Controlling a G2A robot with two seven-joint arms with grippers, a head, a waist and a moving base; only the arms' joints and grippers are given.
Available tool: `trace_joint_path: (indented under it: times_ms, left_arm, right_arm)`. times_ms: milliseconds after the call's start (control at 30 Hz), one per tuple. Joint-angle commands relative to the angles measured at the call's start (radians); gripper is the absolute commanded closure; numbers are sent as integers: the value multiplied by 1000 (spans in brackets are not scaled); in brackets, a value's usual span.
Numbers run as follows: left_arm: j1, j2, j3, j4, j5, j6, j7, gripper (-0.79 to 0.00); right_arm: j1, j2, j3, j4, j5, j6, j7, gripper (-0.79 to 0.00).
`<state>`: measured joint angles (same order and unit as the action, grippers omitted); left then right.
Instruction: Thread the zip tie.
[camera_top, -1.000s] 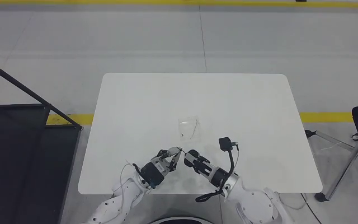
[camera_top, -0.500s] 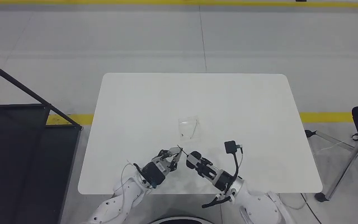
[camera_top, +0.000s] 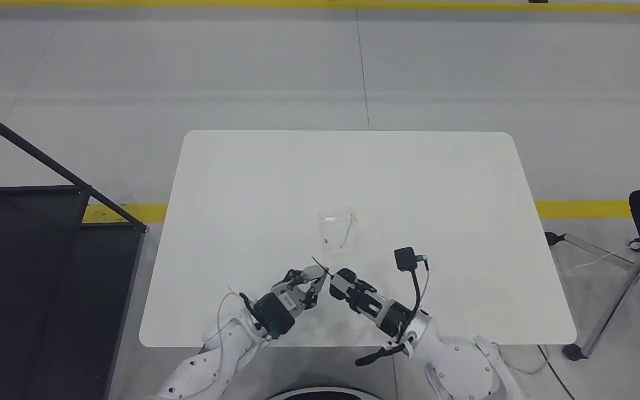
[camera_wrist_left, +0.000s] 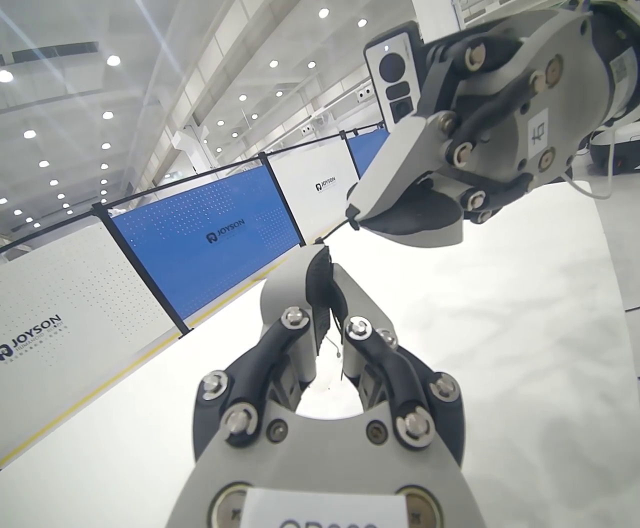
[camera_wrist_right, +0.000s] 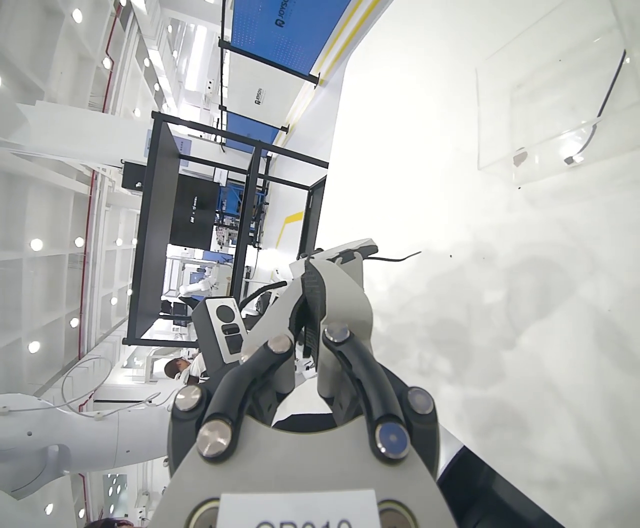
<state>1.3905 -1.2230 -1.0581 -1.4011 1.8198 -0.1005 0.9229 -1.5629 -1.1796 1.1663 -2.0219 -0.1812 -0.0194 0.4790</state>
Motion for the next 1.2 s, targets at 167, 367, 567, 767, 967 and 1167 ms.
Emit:
trace_joint_path:
  times_ms: [167,367,567,767,967,1167]
  left_arm:
    - [6,2,0,-4,3,1,5,0]
    - [10,3,-1,-6,-7,1,12,0]
    - [19,3,-13,-23,-88,-40,26,0]
    - [47,11,-40,-75,-145,-118,37,0]
    - [94,18,-55,-131,-178,-155,-8,0]
    - [94,18,-55,-131,-178,-155,-8,0]
  right_arm:
    - [5,0,-6,-1,-5,19,0,0]
    - [8,0,-8,-2,-6,29,2,0]
    - [-1,2,10,-1,25,1,2,-785]
    - [-66,15,72,-8,59,-127,22,-785]
    - [-145,27,143,-4,70,-229,14,-785]
    - [-145,27,143,-4,70,-229,14,-785]
